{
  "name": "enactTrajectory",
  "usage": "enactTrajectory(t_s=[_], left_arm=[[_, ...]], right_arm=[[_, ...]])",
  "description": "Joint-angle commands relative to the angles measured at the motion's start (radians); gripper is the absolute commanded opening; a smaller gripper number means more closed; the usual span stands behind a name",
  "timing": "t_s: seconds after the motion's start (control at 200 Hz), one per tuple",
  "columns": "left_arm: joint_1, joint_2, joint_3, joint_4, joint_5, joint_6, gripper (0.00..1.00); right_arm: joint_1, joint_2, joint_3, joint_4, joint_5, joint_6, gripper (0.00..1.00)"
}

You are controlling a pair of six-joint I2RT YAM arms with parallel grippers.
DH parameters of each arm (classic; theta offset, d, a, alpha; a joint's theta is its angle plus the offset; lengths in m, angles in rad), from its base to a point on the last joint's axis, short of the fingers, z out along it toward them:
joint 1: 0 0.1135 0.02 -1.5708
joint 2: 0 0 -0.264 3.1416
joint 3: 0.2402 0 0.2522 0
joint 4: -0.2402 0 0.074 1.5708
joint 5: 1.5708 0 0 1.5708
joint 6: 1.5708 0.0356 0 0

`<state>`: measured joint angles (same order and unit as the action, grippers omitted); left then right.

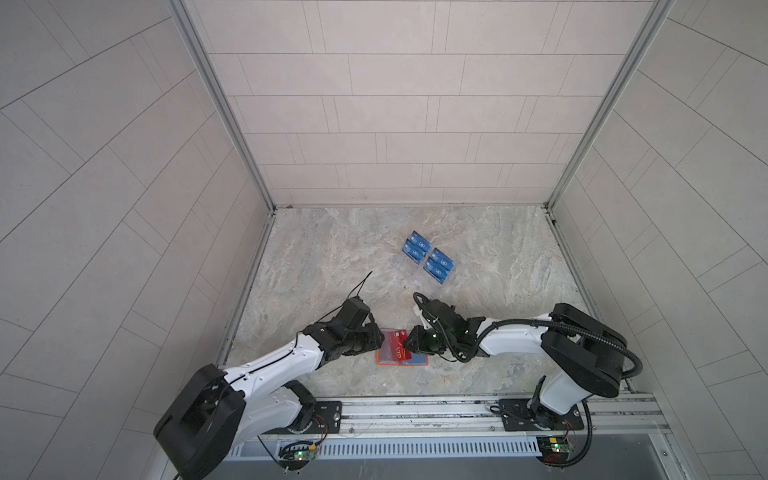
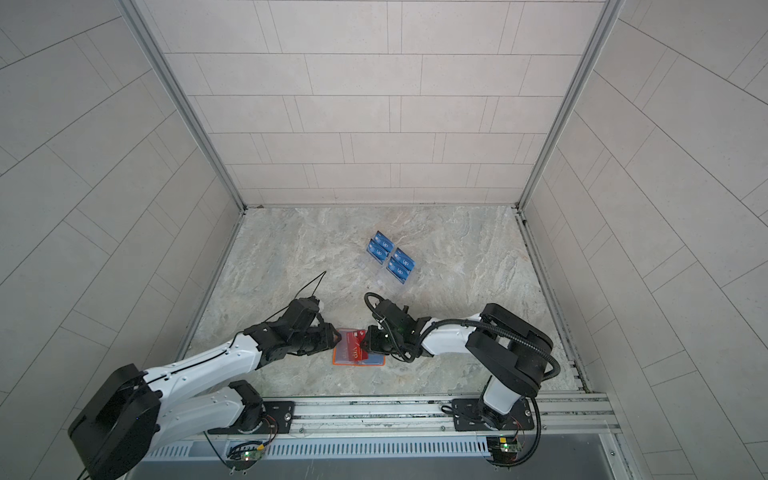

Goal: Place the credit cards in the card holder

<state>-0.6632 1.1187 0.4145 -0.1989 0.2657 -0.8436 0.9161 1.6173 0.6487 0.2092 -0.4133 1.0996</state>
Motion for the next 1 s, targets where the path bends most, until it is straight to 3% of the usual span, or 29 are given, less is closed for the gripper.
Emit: enactTrajectory(t_s=[0.0,0.511,0.996], left_arm=[[0.004,0.017,-0.023,0.014,0.005,0.015,0.47],[-0.010,0.013,-0.082,0.125,0.050,-0.027,0.40],[-0.019,0.021,-0.092,0.156,0.064,-0.033,0.40]], right_arm=[[0.013,-0.021,0.007,-0.084,0.024,-0.003,0.25],[0.050,-0.026,0.054,-0.104,0.024,0.083,0.31],[0.092,0.058,0.150,-0.143,0.026,0.045,0.34]])
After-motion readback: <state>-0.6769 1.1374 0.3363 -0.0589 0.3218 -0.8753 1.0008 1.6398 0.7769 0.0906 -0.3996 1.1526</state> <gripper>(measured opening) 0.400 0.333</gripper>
